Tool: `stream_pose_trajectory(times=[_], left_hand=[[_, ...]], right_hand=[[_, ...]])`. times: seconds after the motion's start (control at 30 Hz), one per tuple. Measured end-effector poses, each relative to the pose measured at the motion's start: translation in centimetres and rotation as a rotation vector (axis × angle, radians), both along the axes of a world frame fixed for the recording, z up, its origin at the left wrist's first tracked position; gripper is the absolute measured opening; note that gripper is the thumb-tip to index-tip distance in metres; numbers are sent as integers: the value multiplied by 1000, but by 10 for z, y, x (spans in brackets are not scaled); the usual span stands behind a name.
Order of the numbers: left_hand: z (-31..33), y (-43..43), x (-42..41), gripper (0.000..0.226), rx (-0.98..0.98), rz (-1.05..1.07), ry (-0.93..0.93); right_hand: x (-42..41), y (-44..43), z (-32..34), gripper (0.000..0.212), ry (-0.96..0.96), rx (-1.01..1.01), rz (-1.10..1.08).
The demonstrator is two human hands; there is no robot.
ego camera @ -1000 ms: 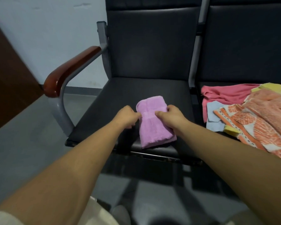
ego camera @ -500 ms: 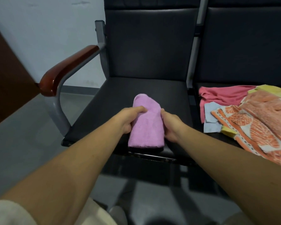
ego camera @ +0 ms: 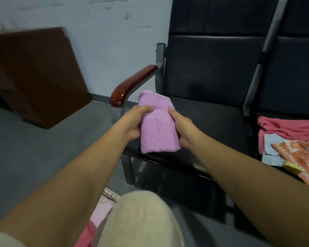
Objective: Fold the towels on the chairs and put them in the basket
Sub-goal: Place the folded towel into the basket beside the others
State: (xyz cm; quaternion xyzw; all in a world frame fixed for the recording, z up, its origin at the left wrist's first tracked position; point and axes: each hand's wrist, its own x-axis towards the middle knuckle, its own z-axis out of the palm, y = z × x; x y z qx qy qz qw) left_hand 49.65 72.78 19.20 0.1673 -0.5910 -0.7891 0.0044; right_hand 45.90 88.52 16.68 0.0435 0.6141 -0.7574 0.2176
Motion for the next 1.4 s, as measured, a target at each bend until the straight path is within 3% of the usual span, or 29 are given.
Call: stream_pose_trajectory(times=[0.13,0.37,0.63,0.77,0.97,1.13,1.23,1.33,1.4], left_hand=[[10,-63,41,53,70,129,22],[-22,-165,139,61,69,329,1],[-142,-211,220,42,220,598,-104],[-211,-198,240,36,164,473,-338],[-273,-178,236,38,150,466,-366],[-284,-179,223,70,-512,414,-463],[-289,-174,225,57,-888,364,-431],[-302,-173,231,54,-1453,313,-403],[-308,-174,232,47,-1629,207,-267]], right_hand=[[19,-70,24,38,-9,-28,147],[73,-191,9,38,66,190,336],[133,-264,-100,34,27,376,489],[137,-254,-166,33,141,605,531],[137,-238,-227,27,228,751,501],[137,-239,-234,17,338,797,648],[137,-234,-235,27,540,834,717],[137,-232,-239,22,778,891,720],[137,-231,-243,18,889,1012,753]])
